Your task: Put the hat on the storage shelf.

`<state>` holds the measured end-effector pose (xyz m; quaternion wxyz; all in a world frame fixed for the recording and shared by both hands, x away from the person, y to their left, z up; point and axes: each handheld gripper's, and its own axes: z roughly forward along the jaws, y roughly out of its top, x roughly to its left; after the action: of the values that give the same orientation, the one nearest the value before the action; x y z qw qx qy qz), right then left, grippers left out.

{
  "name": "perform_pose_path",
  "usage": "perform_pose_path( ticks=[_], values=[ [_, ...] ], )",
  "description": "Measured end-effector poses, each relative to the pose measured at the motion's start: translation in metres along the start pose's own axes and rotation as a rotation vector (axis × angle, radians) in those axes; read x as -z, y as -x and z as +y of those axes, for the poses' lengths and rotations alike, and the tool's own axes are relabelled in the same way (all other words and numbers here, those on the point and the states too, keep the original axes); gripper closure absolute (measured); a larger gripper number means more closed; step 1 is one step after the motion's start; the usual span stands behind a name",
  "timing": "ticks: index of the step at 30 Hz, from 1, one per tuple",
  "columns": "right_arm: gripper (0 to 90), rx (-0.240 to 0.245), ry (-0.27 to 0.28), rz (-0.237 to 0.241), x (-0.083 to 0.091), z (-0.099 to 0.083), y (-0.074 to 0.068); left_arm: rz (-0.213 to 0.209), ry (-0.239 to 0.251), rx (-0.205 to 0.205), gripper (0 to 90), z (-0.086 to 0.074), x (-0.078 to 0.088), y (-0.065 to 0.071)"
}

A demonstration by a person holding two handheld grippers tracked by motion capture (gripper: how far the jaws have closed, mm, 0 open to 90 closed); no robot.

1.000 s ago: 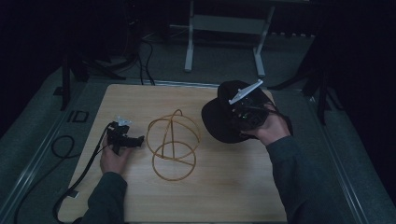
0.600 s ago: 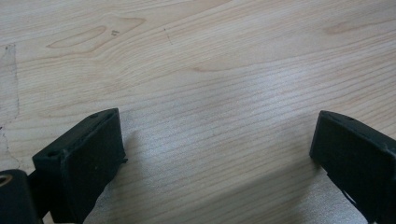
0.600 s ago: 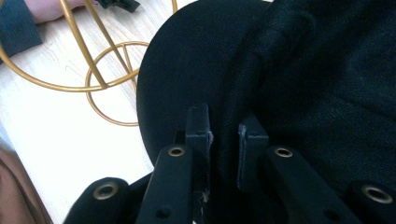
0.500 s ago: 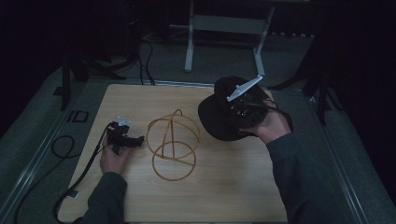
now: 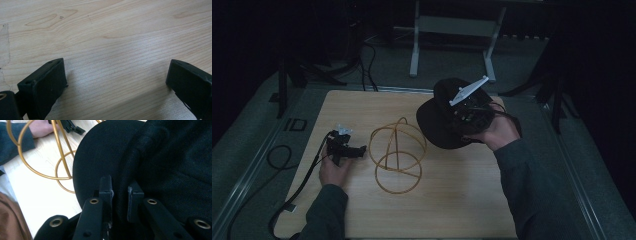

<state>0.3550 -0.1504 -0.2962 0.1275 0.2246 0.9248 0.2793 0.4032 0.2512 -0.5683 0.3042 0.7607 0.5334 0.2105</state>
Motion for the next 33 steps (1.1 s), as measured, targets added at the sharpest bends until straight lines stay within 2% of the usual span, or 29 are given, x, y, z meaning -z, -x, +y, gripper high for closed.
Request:
perform_pose_path(
  ticks=[17,24,33],
  values=[
    [78.6,0.062,0.023,0.034,0.006,0.017,-0.012,0.0,-0.002,-0.002,2.4,0.0,0.0,0.0],
    [78.3,0.104,0.028,0.059,0.005,0.027,-0.022,0.0,-0.003,-0.003,2.4,0.0,0.0,0.0],
    [78.1,0.136,0.037,0.073,0.006,0.038,-0.032,0.0,-0.003,-0.003,2.4,0.0,0.0,0.0]
  ],
)
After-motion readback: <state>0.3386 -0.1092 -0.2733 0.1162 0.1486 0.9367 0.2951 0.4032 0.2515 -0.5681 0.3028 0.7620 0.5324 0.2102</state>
